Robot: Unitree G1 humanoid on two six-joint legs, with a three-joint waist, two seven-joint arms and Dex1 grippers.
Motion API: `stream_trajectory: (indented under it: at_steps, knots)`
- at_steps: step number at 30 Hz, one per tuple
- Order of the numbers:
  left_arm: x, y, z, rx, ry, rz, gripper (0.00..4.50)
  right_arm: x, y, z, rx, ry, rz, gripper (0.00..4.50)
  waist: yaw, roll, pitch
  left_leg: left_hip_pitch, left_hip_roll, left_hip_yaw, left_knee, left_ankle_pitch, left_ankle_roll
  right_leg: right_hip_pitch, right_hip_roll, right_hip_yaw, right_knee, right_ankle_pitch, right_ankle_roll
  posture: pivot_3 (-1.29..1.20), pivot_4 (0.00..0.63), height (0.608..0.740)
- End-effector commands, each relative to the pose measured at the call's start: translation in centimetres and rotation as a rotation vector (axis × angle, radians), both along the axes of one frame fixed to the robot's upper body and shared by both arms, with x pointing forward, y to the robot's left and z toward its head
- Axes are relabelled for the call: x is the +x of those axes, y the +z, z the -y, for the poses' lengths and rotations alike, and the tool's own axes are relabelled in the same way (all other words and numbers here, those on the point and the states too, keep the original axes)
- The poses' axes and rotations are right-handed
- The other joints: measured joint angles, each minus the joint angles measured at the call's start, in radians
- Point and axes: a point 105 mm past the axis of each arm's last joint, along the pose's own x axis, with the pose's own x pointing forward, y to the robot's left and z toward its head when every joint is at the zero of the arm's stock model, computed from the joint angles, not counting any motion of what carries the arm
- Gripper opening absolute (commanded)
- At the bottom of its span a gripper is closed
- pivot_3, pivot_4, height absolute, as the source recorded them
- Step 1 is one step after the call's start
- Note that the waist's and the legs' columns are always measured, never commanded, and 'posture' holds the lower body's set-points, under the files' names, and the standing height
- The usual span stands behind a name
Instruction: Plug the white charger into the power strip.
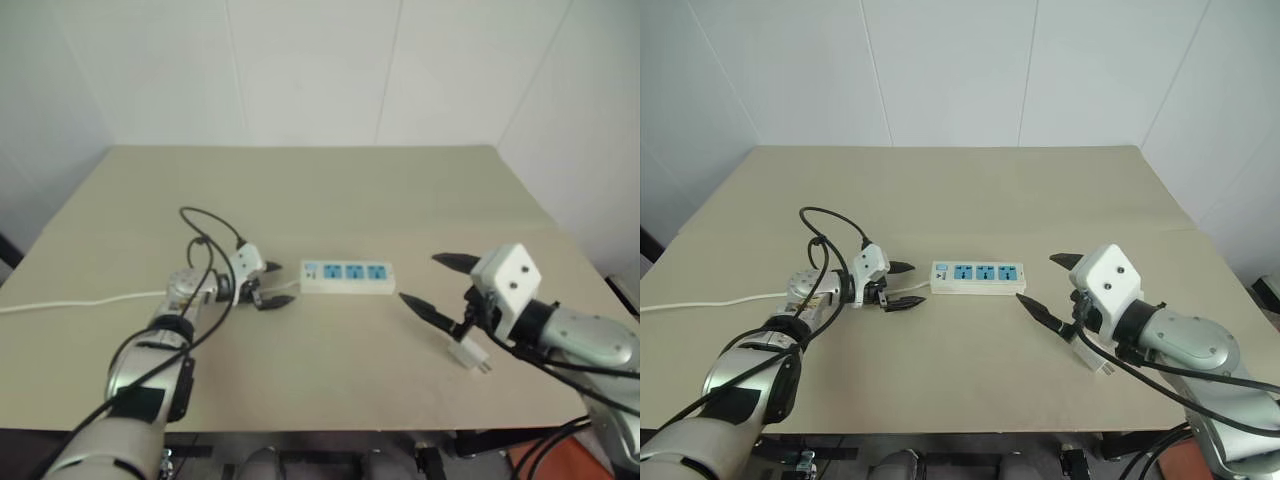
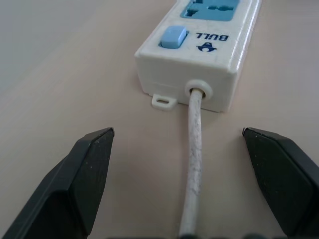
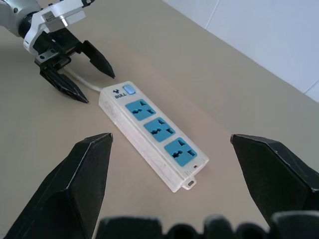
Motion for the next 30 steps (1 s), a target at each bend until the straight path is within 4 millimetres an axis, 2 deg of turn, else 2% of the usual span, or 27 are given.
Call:
stream_trajectory:
  at_steps: [1, 9, 13, 17, 20, 22, 26, 30]
  knots:
    - [0.4, 0.2, 0.1, 0.003, 0.017, -0.02, 3.92, -0.4, 0.6, -0.3, -0.002, -0.003, 0.027, 4.5, -0.001, 0.0, 0.0, 0.0, 0.0, 0.0, 0.0, 0.0, 0.0, 0.0, 0.0, 0.0, 0.0, 0.0, 0.0, 0.0, 0.15, 0.74]
    - [-0.1, -0.6, 0.1, 0.017, -0.002, -0.104, 1.32, 0.3, 0.1, -1.0, -0.012, 0.011, 0.002, 4.5, -0.009, 0.0, 0.0, 0.002, 0.0, 0.0, 0.0, 0.0, 0.0, 0.001, 0.0, 0.0, 0.001, -0.001, 0.001, 0.0, 0.15, 0.74]
    - [-0.1, -0.3, -0.3, 0.018, -0.009, -0.103, 0.03, 0.7, 0.0, -1.3, -0.012, 0.024, -0.002, 4.5, -0.009, 0.0, 0.0, 0.002, 0.0, 0.0, 0.0, 0.0, 0.0, 0.001, 0.0, 0.0, 0.001, -0.001, 0.002, 0.0, 0.15, 0.74]
    - [0.0, 0.6, -0.4, 0.003, -0.024, -0.063, 0.03, 1.1, -0.2, -1.6, -0.014, 0.037, -0.007, 4.5, -0.009, 0.0, 0.0, 0.001, 0.0, 0.0, 0.0, 0.0, 0.0, 0.001, 0.0, 0.0, 0.001, 0.0, 0.0, 0.0, 0.15, 0.74]
    - [0.3, 2.3, -0.4, -0.057, -0.031, -0.038, 0.03, 1.2, -0.3, -1.9, -0.012, 0.048, -0.011, 4.5, -0.01, 0.0, 0.0, 0.0, 0.0, 0.0, 0.0, 0.0, 0.0, 0.0, 0.0, 0.0, 0.0, 0.0, 0.0, 0.0, 0.15, 0.74]
    - [-0.1, 3.4, 0.0, -0.084, -0.098, -0.036, 0.03, 1.3, -0.5, -2.0, -0.012, 0.051, -0.015, 4.5, -0.01, 0.0, 0.0, 0.0, 0.0, 0.0, 0.0, 0.0, 0.0, -0.001, 0.0, 0.0, 0.0, 0.0, 0.0, 0.0, 0.15, 0.74]
    - [-2.3, 4.8, 1.2, -0.131, -0.222, -0.057, 0.03, 1.4, -0.9, -2.0, -0.011, 0.058, -0.026, 4.5, -0.011, 0.0, 0.0, -0.001, 0.0, 0.0, 0.0, 0.0, 0.0, -0.001, 0.0, 0.0, 0.0, 0.0, 0.0, 0.0, 0.15, 0.74]
    - [-5.8, 4.3, 2.2, -0.11, -0.184, -0.112, 0.03, 1.6, -1.3, -2.3, -0.009, 0.076, -0.035, 4.5, -0.012, 0.0, 0.0, -0.001, 0.001, 0.0, -0.001, 0.0, 0.0, -0.001, 0.0, 0.0, 0.0, 0.0, 0.0, 0.0, 0.15, 0.74]
